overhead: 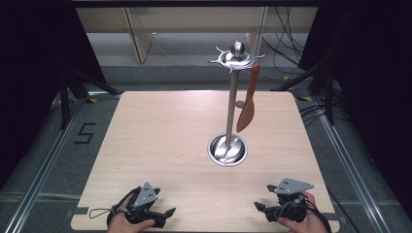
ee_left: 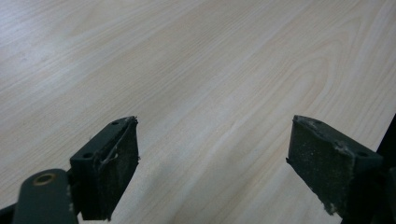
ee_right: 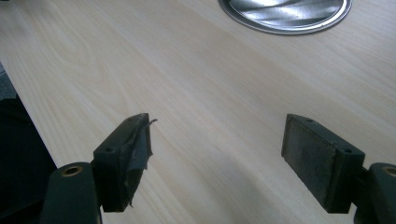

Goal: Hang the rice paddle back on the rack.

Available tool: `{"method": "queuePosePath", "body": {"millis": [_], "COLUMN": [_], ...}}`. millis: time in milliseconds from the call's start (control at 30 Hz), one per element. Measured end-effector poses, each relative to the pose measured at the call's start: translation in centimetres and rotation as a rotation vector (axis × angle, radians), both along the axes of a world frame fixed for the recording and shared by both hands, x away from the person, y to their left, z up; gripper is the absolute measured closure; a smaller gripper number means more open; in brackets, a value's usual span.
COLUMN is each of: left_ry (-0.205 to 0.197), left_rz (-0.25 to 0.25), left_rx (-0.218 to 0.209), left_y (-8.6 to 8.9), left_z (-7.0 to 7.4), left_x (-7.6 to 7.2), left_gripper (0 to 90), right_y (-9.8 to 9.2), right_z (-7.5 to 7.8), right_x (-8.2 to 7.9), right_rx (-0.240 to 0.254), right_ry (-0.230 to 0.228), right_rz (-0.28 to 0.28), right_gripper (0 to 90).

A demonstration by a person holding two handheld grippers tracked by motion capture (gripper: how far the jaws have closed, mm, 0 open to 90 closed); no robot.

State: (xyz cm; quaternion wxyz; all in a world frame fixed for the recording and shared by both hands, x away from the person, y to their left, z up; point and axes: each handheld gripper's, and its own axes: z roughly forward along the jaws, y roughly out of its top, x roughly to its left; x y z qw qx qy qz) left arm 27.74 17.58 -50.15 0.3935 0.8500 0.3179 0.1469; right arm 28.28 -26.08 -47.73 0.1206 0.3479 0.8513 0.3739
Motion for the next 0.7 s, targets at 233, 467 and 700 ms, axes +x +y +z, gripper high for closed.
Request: {"method": "queuePosePath", "body": {"millis": [233, 467, 700], "left_ry": [0.002, 0.002, 0.002], "left_rz": [0.003, 0.002, -0.003], "left_rx": [-0.002, -0.003, -0.003], "left_y": [-0.01, -0.03, -0.03], "left_z": [0.0, -0.01, 0.0], "left_x": [-0.03, -0.01, 0.01], "left_gripper": [15.8, 15.8, 15.8], "right_y": [-0.06, -0.08, -0.11], "right_z": [-0.09, -0.09, -0.07], "right_x": [0.01, -0.04, -0.03], "right_rx": [0.002, 0.0, 0.0], "right_ry": [-0.003, -0.012, 0.0], "right_rz": [0.01, -0.005, -0.005], "right_gripper": [25.1, 25.0, 25.1]}}
